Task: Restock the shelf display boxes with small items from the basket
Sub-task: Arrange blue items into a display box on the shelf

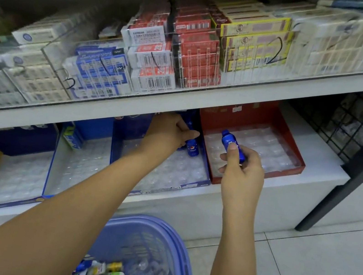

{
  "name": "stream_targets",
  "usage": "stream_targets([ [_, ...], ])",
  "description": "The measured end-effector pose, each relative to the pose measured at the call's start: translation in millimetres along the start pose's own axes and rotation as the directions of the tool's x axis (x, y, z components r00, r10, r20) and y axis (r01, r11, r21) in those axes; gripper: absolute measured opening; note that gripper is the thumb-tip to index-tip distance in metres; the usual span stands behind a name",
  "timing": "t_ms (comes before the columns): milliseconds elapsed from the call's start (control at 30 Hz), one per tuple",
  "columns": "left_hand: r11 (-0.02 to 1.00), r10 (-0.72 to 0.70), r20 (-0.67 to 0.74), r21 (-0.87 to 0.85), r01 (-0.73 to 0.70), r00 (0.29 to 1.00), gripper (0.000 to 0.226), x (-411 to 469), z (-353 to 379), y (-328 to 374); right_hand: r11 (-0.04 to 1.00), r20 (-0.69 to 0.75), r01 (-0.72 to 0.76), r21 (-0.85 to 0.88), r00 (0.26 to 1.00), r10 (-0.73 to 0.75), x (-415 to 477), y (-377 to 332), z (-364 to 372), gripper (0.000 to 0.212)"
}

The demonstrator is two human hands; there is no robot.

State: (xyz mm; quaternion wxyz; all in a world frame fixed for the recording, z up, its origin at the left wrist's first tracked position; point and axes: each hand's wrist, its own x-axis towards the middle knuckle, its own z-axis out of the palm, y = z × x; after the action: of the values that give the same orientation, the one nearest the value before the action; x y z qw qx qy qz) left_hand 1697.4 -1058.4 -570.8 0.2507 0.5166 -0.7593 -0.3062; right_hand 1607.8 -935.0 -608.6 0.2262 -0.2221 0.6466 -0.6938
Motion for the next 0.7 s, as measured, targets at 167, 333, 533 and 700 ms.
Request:
stream_targets([
  [167, 0.986, 0.027, 0.082, 0.160, -0.040, 0.996, 0.027, 2.8, -5.5, 2.7, 1.000, -0.001, 0.017, -0.007, 1.000, -0.017, -1.0, 0.6, -0.3, 0.007],
  [333, 0.943, 0.074, 0.122, 0.316, -0.109, 0.990, 0.024, -0.9, 1.2, 13.4, 0.999, 0.016, -0.027, 0.041, 1.000, 0.026, -4.2, 1.2, -4.3, 0.013],
  [533, 0.907, -0.007, 0.174, 0.415, -0.067, 0.985, 0.027, -2.4, -6.1, 28.0, 0.982, 0.061, -0.072, 0.173, 0.996, 0.062, -6.4, -9.1, -13.9, 0.020],
  [700, 0.988, 0.024, 0.014, 0.152, -0.026, 1.000, 0.038, -19.8, -19.3, 28.6, 0.963, 0.150, -0.030, 0.266, 0.989, -0.011, -8.6, -13.6, -9.1, 0.029],
])
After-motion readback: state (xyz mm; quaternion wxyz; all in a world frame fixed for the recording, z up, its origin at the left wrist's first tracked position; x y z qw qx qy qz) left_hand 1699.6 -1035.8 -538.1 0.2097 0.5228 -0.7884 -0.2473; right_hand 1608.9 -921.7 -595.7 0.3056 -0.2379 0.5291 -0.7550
